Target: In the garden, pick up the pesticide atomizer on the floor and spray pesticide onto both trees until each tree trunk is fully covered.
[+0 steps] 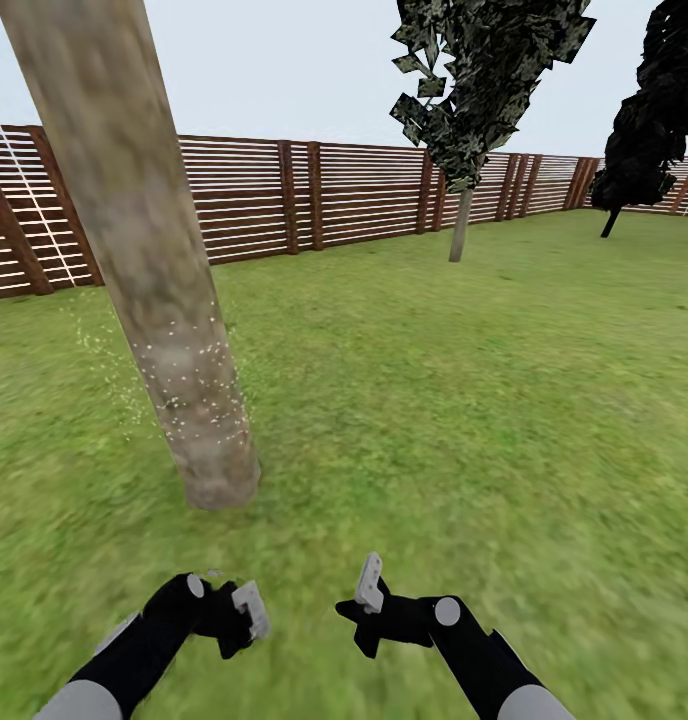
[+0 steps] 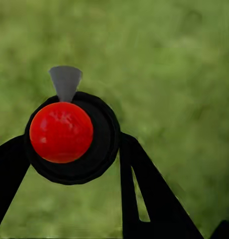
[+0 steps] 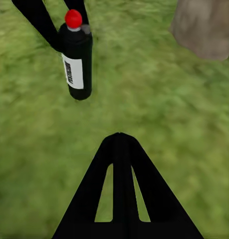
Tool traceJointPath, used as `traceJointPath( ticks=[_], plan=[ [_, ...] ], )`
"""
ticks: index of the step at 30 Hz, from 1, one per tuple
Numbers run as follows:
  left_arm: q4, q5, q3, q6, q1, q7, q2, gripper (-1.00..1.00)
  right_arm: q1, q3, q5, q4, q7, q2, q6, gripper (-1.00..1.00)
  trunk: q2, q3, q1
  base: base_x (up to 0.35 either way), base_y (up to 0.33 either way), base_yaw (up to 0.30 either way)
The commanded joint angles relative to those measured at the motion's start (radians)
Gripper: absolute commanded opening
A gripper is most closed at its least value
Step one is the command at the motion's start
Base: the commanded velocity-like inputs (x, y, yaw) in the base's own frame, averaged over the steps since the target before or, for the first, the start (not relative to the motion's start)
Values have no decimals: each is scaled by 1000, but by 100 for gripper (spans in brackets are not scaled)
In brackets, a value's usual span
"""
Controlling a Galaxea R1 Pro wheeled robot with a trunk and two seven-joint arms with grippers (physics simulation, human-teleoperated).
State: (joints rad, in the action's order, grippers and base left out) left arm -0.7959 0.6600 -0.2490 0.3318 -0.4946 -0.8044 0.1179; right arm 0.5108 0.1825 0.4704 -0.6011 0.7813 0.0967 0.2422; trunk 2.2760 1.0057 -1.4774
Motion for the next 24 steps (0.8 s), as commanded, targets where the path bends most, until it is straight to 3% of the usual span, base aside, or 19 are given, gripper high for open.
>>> traceJointPath(
  ticks=[1, 3, 4, 6, 7, 9, 10, 11, 13, 14, 15, 16, 17, 18, 19, 22, 24],
  plan=[
    [13, -9, 2, 0, 0, 1, 33, -100, 0, 0, 0, 1, 0, -1, 0, 100, 0, 0, 0, 0, 0, 0],
    [24, -10, 14, 0, 2, 5, 59, -100, 0, -1, 0, 2, 0, -1, 0, 100, 0, 0, 0, 0, 0, 0],
    [28, -10, 39, 0, 6, 8, 66, -100, 0, -3, 0, 3, -4, -1, 0, 100, 0, 0, 0, 0, 0, 0],
    [33, -10, 145, 0, 12, 42, 70, -100, 0, -11, -2, 4, -22, -5, 1, 100, 0, 0, 0, 0, 0, 0],
    [43, -16, 210, -5, 12, 85, 66, -100, -1, -19, -3, 5, -64, -7, 2, 100, 0, 0, 0, 0, 0, 0],
    [90, -78, 355, -96, 11, 212, 58, -100, -2, -55, -5, 68, -251, -10, 4, 100, 0, 0, 0, 0, 0, 0],
    [143, -127, 411, -167, 12, 291, 55, -100, -3, -93, -7, 144, -380, -10, 9, 100, 0, 0, 0, 0, 0, 0],
    [242, -204, 461, -263, 12, 427, 52, -100, -3, -165, -9, 243, -556, -11, 52, 100, 0, 0, 0, 0, 0, 0],
    [395, -332, 491, -415, 11, 592, 50, -100, -5, -252, -10, 345, -727, -11, 188, 100, 0, 0, 0, 0, 0, 0],
    [471, -396, 497, -496, 12, 645, 50, -100, -6, -280, -10, 387, -792, -11, 265, 100, 0, 0, 0, 0, 0, 0],
    [544, -461, 501, -584, 15, 688, 50, -100, -8, -299, -10, 425, -901, -11, 340, 100, 0, 0, 0, 0, 0, 0],
    [565, -485, 502, -613, 21, 699, 51, -100, -10, -303, -10, 435, -955, -10, 361, 100, 0, 0, 0, 0, 0, 0],
    [585, -537, 504, -679, 58, 711, 53, -100, -13, -308, -10, 446, -1073, -8, 385, 100, 0, 0, 0, 0, 0, 0],
    [590, -566, 507, -716, 78, 713, 53, -100, -17, -309, -10, 448, -1119, -8, 393, 100, 0, 0, 0, 0, 0, 0],
    [597, -630, 512, -788, 113, 716, 53, -100, -48, -311, -10, 451, -1172, -10, 447, 100, 0, 0, 0, 0, 0, 0],
    [605, -688, 515, -843, 148, 718, 52, -100, -129, -312, -10, 454, -1206, -12, 608, 100, 0, 0, 0, 0, 0, 0],
    [609, -702, 517, -857, 169, 720, 51, -100, -171, -311, -8, 456, -1209, -11, 650, 100, 0, 0, 0, 0, 0, 0]
  ],
)
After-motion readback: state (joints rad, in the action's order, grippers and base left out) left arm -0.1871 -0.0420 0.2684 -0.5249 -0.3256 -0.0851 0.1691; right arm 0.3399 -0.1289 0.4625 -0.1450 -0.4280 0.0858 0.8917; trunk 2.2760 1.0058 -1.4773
